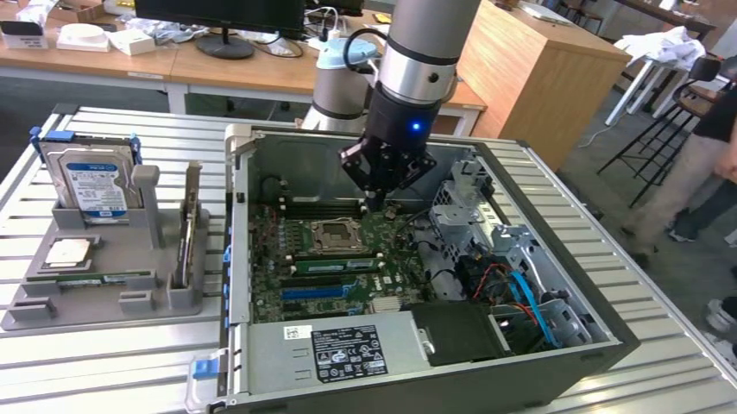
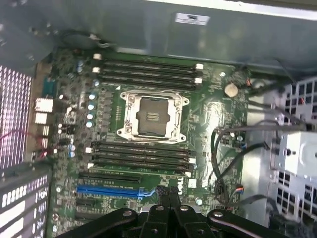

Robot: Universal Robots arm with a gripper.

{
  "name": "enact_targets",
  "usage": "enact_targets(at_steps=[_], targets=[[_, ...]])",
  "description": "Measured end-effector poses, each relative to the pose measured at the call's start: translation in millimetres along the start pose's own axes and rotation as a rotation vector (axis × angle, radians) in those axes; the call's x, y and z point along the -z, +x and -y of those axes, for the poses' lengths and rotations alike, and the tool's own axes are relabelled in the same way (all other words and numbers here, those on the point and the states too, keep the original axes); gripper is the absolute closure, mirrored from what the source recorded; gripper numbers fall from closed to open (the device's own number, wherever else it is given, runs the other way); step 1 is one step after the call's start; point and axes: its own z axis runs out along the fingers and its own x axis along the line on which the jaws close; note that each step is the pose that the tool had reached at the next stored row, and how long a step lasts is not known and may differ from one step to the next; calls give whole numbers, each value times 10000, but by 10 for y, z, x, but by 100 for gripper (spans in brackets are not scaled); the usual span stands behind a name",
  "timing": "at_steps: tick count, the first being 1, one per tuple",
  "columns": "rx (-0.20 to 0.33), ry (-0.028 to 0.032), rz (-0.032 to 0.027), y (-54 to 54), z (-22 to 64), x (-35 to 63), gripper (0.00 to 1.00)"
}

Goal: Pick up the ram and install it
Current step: 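Press down the ram until it locks into place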

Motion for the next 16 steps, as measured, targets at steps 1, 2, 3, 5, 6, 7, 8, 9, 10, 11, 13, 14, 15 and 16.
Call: enact_targets(at_steps=[1, 2, 3, 5, 6, 7, 8, 9, 10, 11, 13, 14, 15, 16], targets=[[-181, 4, 6, 0, 0, -1, 90], [-341, 7, 12, 0, 0, -1, 90], [-433, 9, 15, 0, 0, -1, 90], [-527, 11, 19, 0, 0, -1, 90], [-530, 10, 19, 0, 0, -1, 90], [-530, 11, 19, 0, 0, -1, 90], [-530, 11, 19, 0, 0, -1, 90], [-531, 11, 19, 0, 0, -1, 90], [-531, 11, 19, 0, 0, -1, 90], [-530, 11, 19, 0, 0, -1, 90], [-534, 12, 19, 4, 0, -1, 90], [-535, 11, 20, 11, -1, -1, 90], [-532, 10, 20, 20, -1, -1, 90], [-531, 10, 20, 31, -2, -1, 90]])
